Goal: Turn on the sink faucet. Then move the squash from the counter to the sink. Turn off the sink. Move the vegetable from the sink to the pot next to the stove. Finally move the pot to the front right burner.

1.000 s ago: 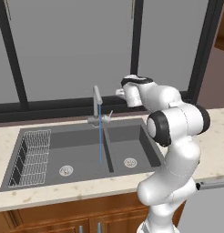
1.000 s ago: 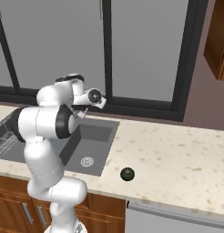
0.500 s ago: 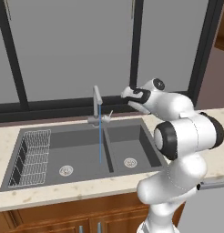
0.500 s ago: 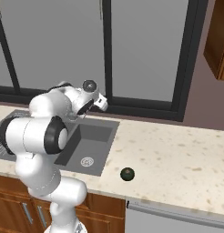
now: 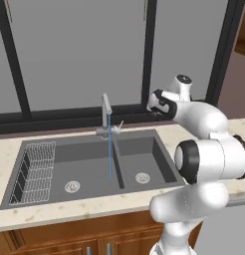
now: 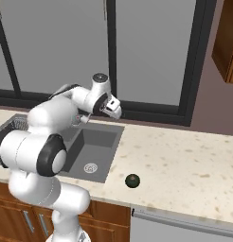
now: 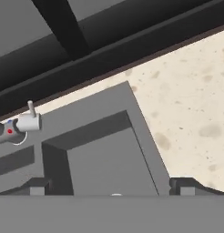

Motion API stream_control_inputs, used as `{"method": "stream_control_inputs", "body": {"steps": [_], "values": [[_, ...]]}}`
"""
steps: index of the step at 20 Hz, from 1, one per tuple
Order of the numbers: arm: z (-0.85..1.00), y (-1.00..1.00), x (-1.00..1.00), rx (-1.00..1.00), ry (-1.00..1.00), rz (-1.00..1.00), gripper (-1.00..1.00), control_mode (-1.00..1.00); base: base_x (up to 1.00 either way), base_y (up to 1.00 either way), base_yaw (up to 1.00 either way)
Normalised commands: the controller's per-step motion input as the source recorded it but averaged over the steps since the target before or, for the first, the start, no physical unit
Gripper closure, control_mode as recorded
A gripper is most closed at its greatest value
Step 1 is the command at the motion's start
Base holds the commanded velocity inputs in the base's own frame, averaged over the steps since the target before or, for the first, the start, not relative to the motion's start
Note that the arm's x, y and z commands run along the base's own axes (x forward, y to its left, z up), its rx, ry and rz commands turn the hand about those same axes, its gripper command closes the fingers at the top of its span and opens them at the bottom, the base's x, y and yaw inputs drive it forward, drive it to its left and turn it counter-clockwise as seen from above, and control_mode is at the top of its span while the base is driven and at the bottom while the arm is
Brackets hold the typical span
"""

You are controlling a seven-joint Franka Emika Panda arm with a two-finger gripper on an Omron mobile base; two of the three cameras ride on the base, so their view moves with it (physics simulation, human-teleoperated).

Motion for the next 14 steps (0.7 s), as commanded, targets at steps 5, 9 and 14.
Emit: {"method": "stream_control_inputs", "body": {"steps": [5,9,14], "values": [[-0.67,-0.56,-0.79,0.00,0.03,-0.07,-1.00,-1.00,0.00,0.00,0.00],[-0.63,-0.46,-0.83,0.00,0.00,-0.06,-1.00,-1.00,0.00,0.00,0.00],[-0.45,-0.52,-0.63,-0.02,0.03,-0.10,-1.00,-1.00,0.00,0.00,0.00]]}}
